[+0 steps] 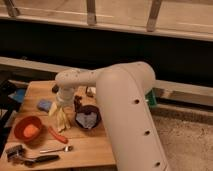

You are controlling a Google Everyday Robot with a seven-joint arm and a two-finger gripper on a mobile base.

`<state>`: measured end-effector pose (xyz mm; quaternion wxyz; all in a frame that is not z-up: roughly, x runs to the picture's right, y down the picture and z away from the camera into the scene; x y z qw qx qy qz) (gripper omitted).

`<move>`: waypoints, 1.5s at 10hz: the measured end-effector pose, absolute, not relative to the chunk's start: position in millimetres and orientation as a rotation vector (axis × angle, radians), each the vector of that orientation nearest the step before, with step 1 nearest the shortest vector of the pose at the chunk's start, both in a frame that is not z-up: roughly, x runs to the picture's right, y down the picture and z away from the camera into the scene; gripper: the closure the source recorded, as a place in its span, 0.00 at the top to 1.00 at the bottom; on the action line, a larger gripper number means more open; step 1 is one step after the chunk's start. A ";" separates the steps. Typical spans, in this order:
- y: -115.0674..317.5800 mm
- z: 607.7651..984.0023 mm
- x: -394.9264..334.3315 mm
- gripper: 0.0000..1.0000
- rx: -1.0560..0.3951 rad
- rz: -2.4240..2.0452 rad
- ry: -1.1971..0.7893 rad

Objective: Place banana in tray

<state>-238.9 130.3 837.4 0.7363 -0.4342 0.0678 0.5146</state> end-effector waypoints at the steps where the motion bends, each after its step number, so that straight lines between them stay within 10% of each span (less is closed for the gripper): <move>1: 133.9 839.6 -241.2 0.80 -0.963 1.133 0.149; 6: 146.2 843.3 -257.6 0.76 -0.980 1.104 0.168; 13: 161.9 851.2 -266.1 0.07 -0.971 1.077 0.232; 15: 145.3 843.7 -265.0 0.00 -0.938 1.074 0.221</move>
